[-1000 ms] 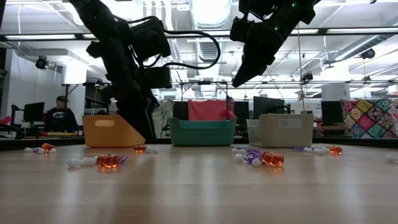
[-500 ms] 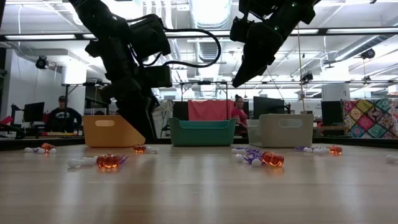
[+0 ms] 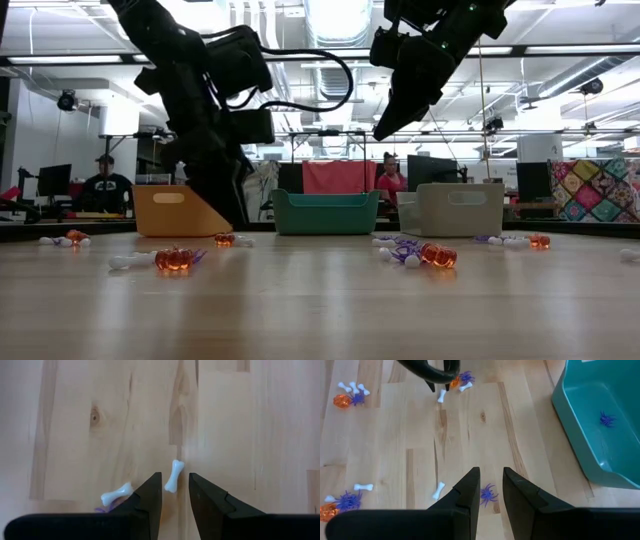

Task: Sort Halloween decoration
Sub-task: Put the white bone toy into the yellow bin

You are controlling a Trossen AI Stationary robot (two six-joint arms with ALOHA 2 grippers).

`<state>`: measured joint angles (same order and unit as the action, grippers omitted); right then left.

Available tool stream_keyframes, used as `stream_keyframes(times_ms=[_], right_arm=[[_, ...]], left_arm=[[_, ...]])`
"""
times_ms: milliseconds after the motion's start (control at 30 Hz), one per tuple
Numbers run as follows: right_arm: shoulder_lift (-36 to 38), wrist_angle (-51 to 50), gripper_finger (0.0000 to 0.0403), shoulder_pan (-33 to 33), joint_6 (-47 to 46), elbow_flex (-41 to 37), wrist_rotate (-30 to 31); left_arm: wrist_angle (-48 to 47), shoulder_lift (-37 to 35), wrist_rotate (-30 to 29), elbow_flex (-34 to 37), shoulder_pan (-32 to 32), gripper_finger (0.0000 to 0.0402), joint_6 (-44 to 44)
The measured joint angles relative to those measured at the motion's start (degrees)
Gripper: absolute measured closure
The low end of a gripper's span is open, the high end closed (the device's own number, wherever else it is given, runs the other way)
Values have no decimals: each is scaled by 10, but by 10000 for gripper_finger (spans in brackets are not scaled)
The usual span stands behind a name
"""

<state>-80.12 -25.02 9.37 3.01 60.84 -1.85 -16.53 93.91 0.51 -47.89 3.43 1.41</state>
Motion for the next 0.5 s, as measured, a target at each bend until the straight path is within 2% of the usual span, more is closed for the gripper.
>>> stream_keyframes(times_ms=[267, 500], right_arm=[[0, 0, 330, 0, 0, 0, 0], [0, 0, 330, 0, 0, 0, 1]], left_arm=[[7, 6, 0, 1, 0, 322, 0], [23, 46, 0, -2, -1, 322, 0]])
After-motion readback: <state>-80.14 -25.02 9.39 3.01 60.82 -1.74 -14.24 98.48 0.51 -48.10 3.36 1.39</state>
